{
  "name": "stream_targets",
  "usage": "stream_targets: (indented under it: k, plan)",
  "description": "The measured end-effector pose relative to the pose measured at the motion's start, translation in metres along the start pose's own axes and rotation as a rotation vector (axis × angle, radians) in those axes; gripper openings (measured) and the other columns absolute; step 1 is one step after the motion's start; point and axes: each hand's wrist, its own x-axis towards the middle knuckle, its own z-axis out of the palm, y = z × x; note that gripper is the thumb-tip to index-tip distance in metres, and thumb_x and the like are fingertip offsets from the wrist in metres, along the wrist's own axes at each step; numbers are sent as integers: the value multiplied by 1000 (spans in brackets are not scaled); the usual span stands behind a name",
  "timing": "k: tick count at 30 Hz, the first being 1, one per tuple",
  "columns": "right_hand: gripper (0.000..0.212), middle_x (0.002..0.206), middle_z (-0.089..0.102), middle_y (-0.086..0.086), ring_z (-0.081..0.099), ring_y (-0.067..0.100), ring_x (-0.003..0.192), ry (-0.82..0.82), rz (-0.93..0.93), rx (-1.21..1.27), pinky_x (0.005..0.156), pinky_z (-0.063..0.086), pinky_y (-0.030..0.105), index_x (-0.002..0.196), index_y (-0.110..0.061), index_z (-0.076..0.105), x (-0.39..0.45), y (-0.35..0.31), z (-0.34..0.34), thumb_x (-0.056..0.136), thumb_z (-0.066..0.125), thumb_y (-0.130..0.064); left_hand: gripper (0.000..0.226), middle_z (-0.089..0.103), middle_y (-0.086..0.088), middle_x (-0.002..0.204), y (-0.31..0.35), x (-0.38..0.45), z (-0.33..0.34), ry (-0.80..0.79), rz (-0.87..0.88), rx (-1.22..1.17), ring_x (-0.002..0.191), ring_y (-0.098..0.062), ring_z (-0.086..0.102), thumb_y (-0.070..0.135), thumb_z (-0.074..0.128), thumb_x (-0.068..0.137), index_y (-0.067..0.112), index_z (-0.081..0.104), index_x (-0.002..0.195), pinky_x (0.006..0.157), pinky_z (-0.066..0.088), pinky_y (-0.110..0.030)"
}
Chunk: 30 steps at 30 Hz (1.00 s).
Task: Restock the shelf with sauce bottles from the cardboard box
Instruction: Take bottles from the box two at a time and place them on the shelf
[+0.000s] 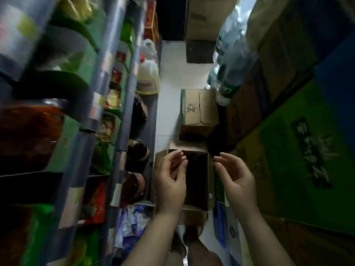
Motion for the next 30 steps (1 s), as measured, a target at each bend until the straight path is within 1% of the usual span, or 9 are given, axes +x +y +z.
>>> stream_targets:
  k: [5, 9, 14, 16, 18, 20, 22, 26, 30]
  plan:
    - [29, 107, 68, 4, 65, 5, 98, 56, 147, 26, 85, 54, 16, 115, -9, 60, 36, 117, 27, 86, 63, -6, 31, 66, -10, 112, -117, 20, 14, -61, -144, 73, 105, -10, 65, 3, 61, 89, 30, 61, 104, 84, 48, -6]
    - [31, 110, 65, 2, 61, 5, 103, 76, 233, 16, 79, 51, 8, 116, -13, 58, 65, 206, 51, 86, 64, -6, 27, 65, -7, 110, -201, 44, 23, -142, -134, 238, 102, -6, 63, 6, 65, 87, 20, 62, 109, 82, 45, -1]
    - [42, 127, 59, 2, 56, 12, 115, 102, 399, -50, 88, 48, 22, 127, -20, 52, 88, 317, 73, 86, 65, -17, 30, 61, 2, 114, -312, 73, 35, -310, -145, 421, 107, -10, 61, 14, 68, 86, 24, 60, 113, 95, 50, -21]
    - [49, 135, 53, 2, 51, 18, 123, 105, 456, -92, 95, 47, 31, 133, -23, 47, 96, 351, 81, 87, 65, -21, 30, 61, 4, 116, -352, 81, 43, -355, -135, 480, 110, -9, 59, 16, 68, 87, 20, 62, 116, 96, 44, -11]
    - [57, 141, 47, 2, 45, 21, 130, 108, 483, -142, 98, 40, 31, 140, -23, 40, 102, 381, 89, 88, 64, -23, 32, 60, 7, 118, -386, 88, 52, -390, -145, 515, 110, -4, 55, 18, 68, 87, 20, 61, 119, 89, 33, 5]
    - [62, 146, 42, 3, 40, 20, 134, 116, 489, -172, 102, 35, 30, 142, -23, 35, 107, 410, 96, 87, 64, -24, 35, 56, 10, 120, -417, 94, 63, -437, -192, 521, 110, 2, 48, 19, 66, 88, 23, 59, 123, 82, 29, 11]
    - [65, 149, 38, 3, 36, 19, 137, 131, 466, -210, 108, 32, 32, 142, -25, 34, 112, 436, 102, 86, 66, -25, 39, 54, 12, 124, -444, 99, 72, -476, -248, 514, 111, 5, 44, 21, 65, 89, 27, 56, 126, 80, 30, 7]
    - [70, 152, 33, -3, 31, 19, 140, 190, 488, -229, 115, 28, 43, 144, -33, 30, 120, 472, 116, 84, 66, -33, 45, 56, 2, 135, -487, 113, 84, -494, -308, 521, 120, -2, 45, 21, 66, 88, 24, 53, 132, 97, 32, -14]
    - [71, 152, 33, -8, 31, 15, 140, 299, 483, -110, 115, 28, 49, 135, -54, 27, 120, 496, 128, 79, 68, -37, 51, 52, 3, 136, -514, 120, 89, -521, -366, 524, 126, -8, 46, 20, 66, 88, 25, 49, 135, 97, 31, -14]
